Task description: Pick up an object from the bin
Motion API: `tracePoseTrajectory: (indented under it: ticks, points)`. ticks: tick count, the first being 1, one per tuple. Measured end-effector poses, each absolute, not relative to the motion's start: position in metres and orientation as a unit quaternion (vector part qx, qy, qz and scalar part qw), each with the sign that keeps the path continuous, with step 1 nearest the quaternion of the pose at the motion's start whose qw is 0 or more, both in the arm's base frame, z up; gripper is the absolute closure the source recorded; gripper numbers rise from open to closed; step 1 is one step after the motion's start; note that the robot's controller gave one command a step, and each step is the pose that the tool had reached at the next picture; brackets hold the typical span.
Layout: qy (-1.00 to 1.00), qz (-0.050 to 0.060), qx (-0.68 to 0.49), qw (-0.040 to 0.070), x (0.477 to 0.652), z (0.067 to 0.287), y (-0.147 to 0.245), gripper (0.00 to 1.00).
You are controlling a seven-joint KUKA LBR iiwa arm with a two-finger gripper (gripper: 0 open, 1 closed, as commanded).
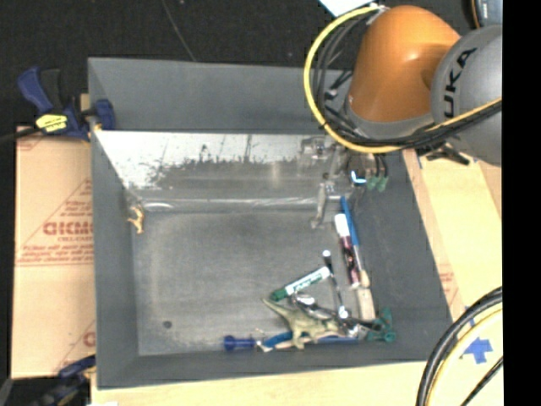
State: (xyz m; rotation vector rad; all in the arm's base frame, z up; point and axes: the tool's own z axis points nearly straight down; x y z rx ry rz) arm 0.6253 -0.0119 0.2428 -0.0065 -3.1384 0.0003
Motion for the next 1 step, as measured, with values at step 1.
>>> tracePoseTrajectory:
  ticks: [1]
  points:
    - [-1.000, 0.000, -0.002, -0.002, 0.6268, 0.2473, -0.0120, 0.00]
